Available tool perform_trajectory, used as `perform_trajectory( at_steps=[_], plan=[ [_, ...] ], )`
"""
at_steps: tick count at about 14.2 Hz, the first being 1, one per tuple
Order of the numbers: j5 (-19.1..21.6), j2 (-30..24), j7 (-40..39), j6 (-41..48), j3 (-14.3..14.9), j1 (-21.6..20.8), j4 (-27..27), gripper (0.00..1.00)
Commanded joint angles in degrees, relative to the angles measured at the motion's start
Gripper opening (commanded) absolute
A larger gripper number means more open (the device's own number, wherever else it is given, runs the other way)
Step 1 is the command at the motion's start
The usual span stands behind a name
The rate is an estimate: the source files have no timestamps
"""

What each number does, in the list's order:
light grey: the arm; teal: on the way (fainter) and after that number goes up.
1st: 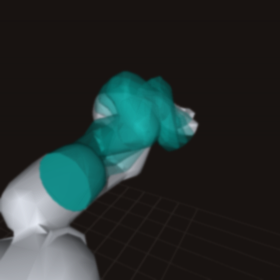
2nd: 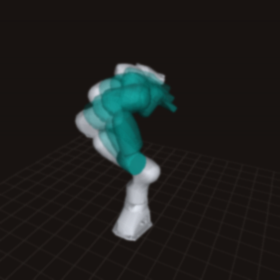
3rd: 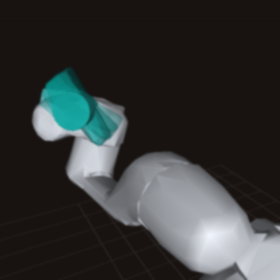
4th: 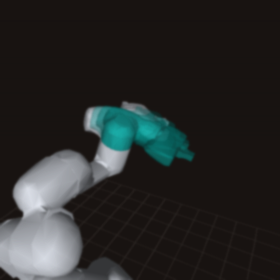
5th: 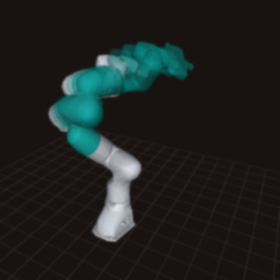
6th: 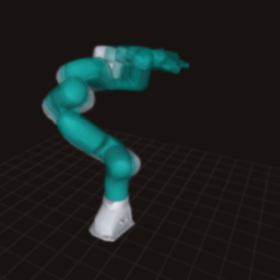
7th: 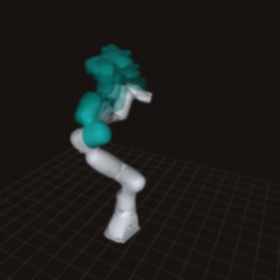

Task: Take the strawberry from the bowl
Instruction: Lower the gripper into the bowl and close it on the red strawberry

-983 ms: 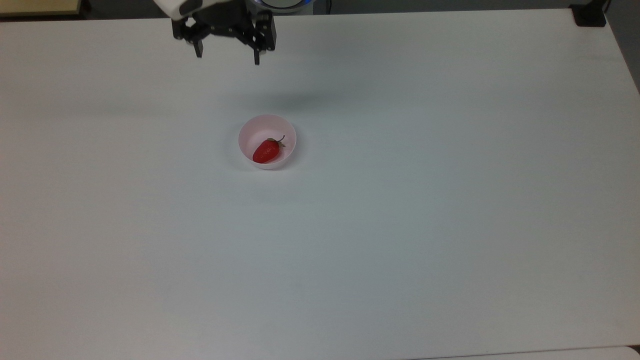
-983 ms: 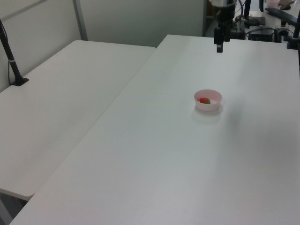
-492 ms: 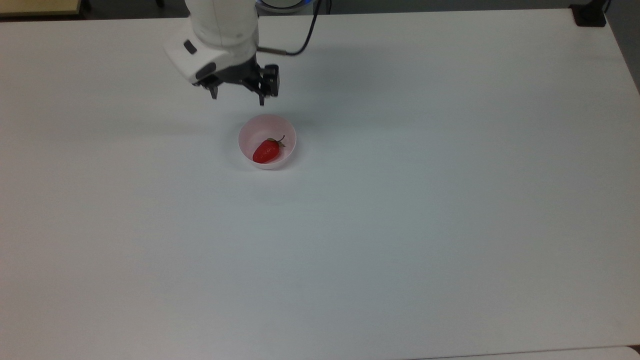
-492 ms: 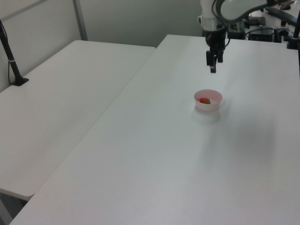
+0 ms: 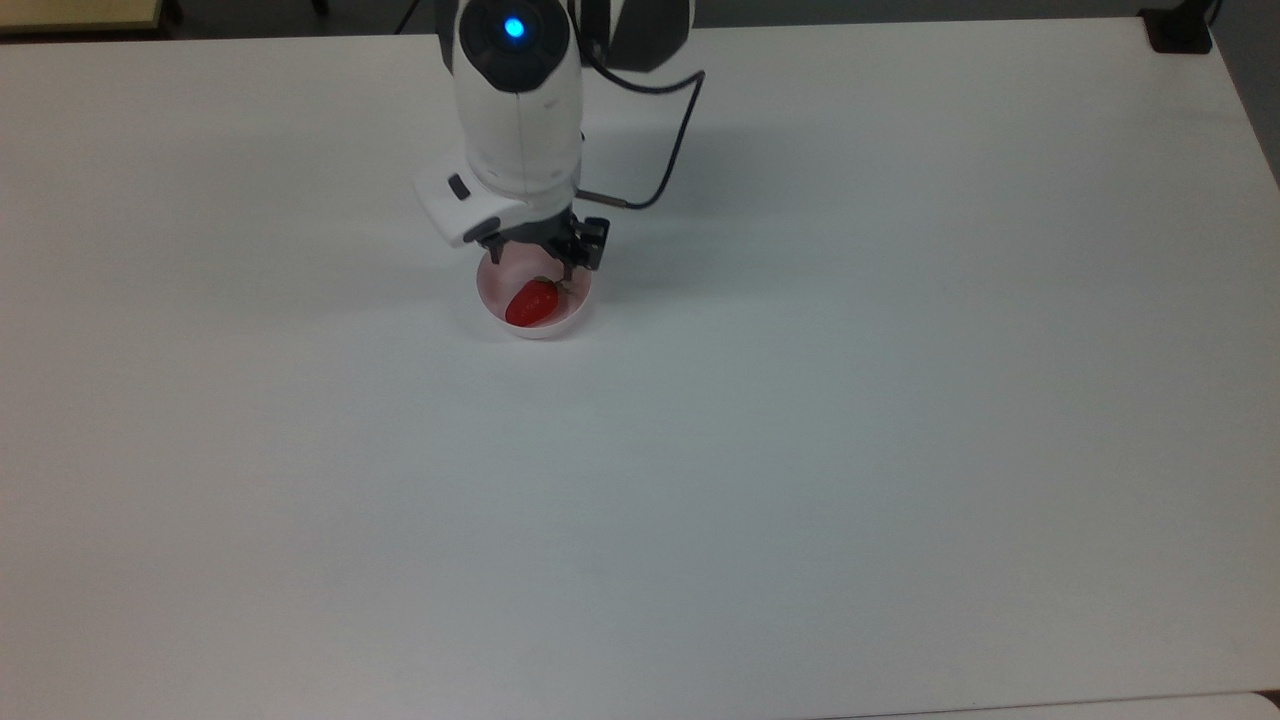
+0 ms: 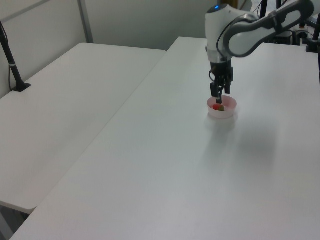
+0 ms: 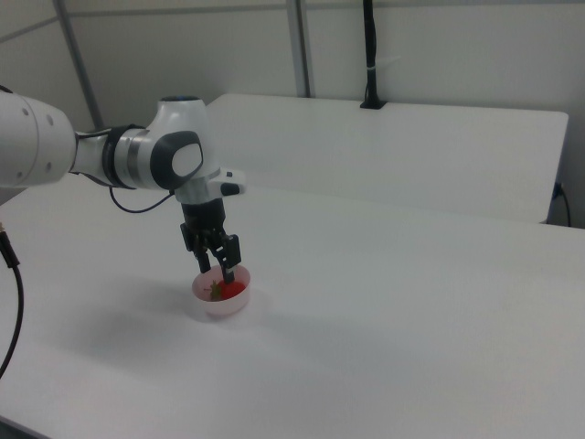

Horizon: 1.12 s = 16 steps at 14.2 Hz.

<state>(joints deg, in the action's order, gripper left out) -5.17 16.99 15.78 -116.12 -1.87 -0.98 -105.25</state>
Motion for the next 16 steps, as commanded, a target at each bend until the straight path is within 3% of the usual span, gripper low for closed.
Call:
perform_trajectory(
  at_steps=[1,5,13,16],
  plan=[
    [0.25,1.81,3.03,-3.93,0.11,-1.13,-0.4,0.74],
    [0.08,3.31,3.12,-4.55,0.03,-1.65,-0.4,0.69],
    [0.08,3.32,2.42,-3.86,0.11,-0.95,-0.22,0.44],
    [0.08,1.3,1.11,-0.97,0.11,-0.69,0.13,0.43]
  ],
)
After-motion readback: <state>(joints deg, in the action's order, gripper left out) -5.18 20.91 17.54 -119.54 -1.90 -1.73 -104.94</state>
